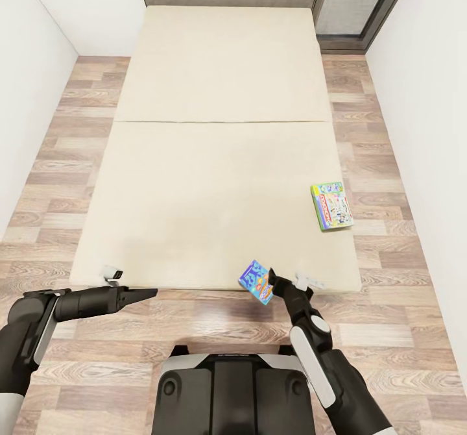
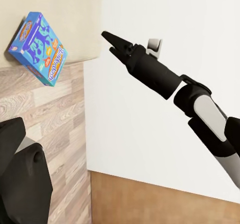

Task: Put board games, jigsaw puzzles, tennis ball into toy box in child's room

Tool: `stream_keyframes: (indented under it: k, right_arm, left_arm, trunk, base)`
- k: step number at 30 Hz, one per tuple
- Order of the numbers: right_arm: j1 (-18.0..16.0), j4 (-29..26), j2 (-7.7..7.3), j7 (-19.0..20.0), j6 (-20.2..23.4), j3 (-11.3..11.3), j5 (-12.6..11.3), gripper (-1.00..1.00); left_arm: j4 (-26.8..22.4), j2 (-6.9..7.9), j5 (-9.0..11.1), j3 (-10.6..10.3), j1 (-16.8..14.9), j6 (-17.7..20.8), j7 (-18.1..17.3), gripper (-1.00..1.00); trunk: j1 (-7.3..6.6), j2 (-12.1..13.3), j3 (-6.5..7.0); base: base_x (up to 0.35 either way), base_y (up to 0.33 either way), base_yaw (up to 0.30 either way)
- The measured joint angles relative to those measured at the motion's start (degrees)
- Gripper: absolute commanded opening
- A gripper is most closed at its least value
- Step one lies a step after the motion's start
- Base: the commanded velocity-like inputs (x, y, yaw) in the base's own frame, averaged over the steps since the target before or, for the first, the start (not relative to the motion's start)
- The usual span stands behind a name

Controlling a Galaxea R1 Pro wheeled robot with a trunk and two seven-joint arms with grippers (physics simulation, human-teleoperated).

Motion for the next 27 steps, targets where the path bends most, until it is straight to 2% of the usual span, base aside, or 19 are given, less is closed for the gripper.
stream_keyframes:
  k: [4,7,10,11,14,15,17,18,21,24,27]
  right_arm:
    - [2.3,-4.87,-0.82,1.4,0.88,0.03,-0.83,1.0]
    - [5.11,-9.52,-1.55,4.49,3.41,-0.09,-3.03,1.0]
    - [6.95,-12.03,-2.31,9.55,6.44,-0.82,-6.58,1.0]
    - [7.4,-12.63,-2.81,12.68,7.76,-1.49,-8.64,1.0]
    - [7.82,-13.17,-3.91,18.0,9.51,-2.95,-11.94,1.0]
    - [8.0,-13.38,-4.86,21.42,10.51,-4.11,-14.28,1.0]
    - [8.11,-13.46,-5.97,25.33,11.42,-5.44,-16.33,1.0]
    - [8.18,-13.36,-7.0,28.97,12.17,-6.76,-18.04,1.0]
    - [8.26,-12.62,-8.69,35.09,13.12,-9.24,-20.52,1.0]
    - [8.29,-11.98,-9.63,39.26,13.58,-11.03,-21.67,1.0]
    - [8.3,-11.76,-9.97,41.12,13.76,-11.74,-22.08,1.0]
  left_arm:
    - [0.0,0.0,0.0,0.0,0.01,-0.01,0.0,1.0]
    - [-0.01,0.0,0.0,0.0,0.01,0.03,0.0,1.0]
    - [-0.01,0.0,0.0,0.0,0.01,0.06,0.0,1.0]
    - [-0.01,0.0,0.0,0.0,0.01,0.07,0.0,1.0]
    - [-0.01,0.02,0.0,0.04,0.01,0.07,-0.03,1.0]
    - [-0.01,0.05,0.01,0.06,0.01,0.08,-0.05,1.0]
    - [0.0,0.06,0.01,0.07,0.01,0.08,-0.06,1.0]
    - [-0.01,0.07,0.01,0.08,0.0,0.08,-0.07,1.0]
    - [-0.01,0.09,0.01,0.08,0.01,0.08,-0.08,1.0]
    - [0.0,0.12,0.03,0.08,0.01,-0.08,-0.17,1.0]
    - [0.0,0.27,0.22,0.13,0.01,-0.13,-0.17,1.0]
  trunk:
    - [0.0,0.0,0.0]
    - [0.0,0.0,0.0]
    - [0.0,0.0,0.0]
    - [0.0,0.0,0.0]
    - [0.0,0.0,0.0]
    - [0.0,0.0,0.0]
    - [0.0,0.0,0.0]
    - [0.0,0.0,0.0]
    - [0.0,0.0,0.0]
    - [0.0,0.0,0.0]
    - [0.0,0.0,0.0]
  base:
    - [0.0,0.0,0.0]
    - [0.0,0.0,0.0]
    - [0.0,0.0,0.0]
    - [0.0,0.0,0.0]
    - [0.0,0.0,0.0]
    - [0.0,0.0,0.0]
    - [0.0,0.0,0.0]
    - [0.0,0.0,0.0]
    - [0.0,0.0,0.0]
    - [0.0,0.0,0.0]
    - [0.0,0.0,0.0]
